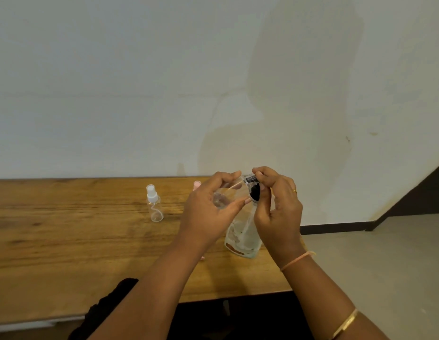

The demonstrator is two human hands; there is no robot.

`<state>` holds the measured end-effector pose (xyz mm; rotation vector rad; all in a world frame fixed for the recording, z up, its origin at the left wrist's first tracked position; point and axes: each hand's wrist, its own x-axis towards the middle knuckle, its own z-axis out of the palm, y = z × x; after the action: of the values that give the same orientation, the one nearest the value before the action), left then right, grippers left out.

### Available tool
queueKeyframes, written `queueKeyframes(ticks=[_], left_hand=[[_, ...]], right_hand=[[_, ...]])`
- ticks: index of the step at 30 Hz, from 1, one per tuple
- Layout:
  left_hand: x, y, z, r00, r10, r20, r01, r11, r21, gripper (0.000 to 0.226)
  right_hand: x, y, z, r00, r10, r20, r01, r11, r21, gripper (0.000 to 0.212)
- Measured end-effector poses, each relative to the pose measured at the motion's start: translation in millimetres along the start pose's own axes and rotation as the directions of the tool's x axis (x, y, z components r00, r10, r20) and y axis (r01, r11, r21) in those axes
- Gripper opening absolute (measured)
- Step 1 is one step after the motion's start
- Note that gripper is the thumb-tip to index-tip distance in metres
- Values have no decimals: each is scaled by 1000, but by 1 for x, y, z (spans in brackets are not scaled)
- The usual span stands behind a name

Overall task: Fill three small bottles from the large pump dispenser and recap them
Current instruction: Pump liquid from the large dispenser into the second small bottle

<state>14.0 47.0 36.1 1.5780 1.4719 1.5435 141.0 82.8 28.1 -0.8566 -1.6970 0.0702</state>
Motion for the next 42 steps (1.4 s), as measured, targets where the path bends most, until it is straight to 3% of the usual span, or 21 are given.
queueKeyframes(ticks=[8, 17, 24, 35, 42], left_hand=[[0, 10, -4, 996, 83, -27, -84, 996, -23, 44], [-1, 2, -2, 1000, 9, 9, -9, 1000, 13, 40], [0, 11, -3, 995, 95, -24, -95, 995, 4, 42], [1, 4, -4, 1000, 27, 10, -28, 1000, 11, 38], [2, 10, -4, 996, 84, -20, -84, 996, -20, 39]], right_hand=[[6, -12, -2, 999, 37, -38, -36, 999, 11, 28], [-2, 2, 1, 1000, 9, 10, -9, 1000, -9, 26], [6, -12, -3, 998, 38, -40, -38, 999, -1, 27], [-3, 0, 4, 1000, 9, -24, -9, 1000, -18, 30], [7, -9, -4, 1000, 27, -6, -26, 1000, 11, 32]])
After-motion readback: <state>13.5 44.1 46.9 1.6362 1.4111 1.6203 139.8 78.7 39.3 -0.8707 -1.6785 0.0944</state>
